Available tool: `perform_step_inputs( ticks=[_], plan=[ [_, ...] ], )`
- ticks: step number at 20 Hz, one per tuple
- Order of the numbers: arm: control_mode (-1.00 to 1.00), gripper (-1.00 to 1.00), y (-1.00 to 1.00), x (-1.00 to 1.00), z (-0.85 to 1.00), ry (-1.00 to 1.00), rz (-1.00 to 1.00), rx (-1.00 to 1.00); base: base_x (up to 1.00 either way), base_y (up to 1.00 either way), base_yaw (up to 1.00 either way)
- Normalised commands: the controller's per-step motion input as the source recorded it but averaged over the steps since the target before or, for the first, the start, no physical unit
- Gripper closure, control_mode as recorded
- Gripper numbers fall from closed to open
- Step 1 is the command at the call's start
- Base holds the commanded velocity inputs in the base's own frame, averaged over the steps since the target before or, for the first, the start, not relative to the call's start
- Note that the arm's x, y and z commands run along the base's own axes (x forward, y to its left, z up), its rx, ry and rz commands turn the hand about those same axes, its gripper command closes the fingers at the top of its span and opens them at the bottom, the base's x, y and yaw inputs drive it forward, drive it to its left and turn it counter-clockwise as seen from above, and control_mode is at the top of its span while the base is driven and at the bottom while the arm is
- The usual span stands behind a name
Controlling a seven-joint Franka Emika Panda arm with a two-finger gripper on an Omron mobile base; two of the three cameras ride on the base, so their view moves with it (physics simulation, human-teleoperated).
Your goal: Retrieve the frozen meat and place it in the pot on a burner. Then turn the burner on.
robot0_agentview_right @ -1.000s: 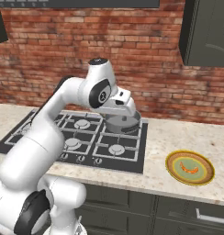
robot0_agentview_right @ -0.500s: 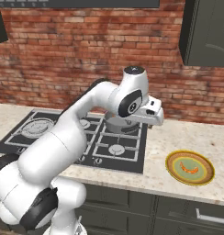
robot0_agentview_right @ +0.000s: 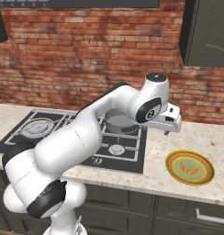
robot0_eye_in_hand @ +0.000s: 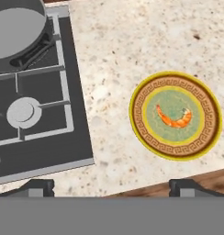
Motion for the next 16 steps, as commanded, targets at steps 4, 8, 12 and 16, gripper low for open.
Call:
perform_step_inputs(
  ticks=[4,8,12,16],
  plan=[
    [-1.00,-1.00,-0.61,0.03,-0.25,0.06,0.00,0.02,0.00,0.00,0.00],
    [-1.00,-1.00,-0.66,0.27,-0.17,0.07,0.01,0.00,0.00,0.00,0.00],
    [-1.00,-1.00,-0.37,0.21,-0.30,0.21,0.01,-0.01,0.00,0.00,0.00],
    [-1.00,-1.00,-0.24,0.23,-0.27,0.14,-0.07,-0.02,0.00,0.00,0.00]
  ],
)
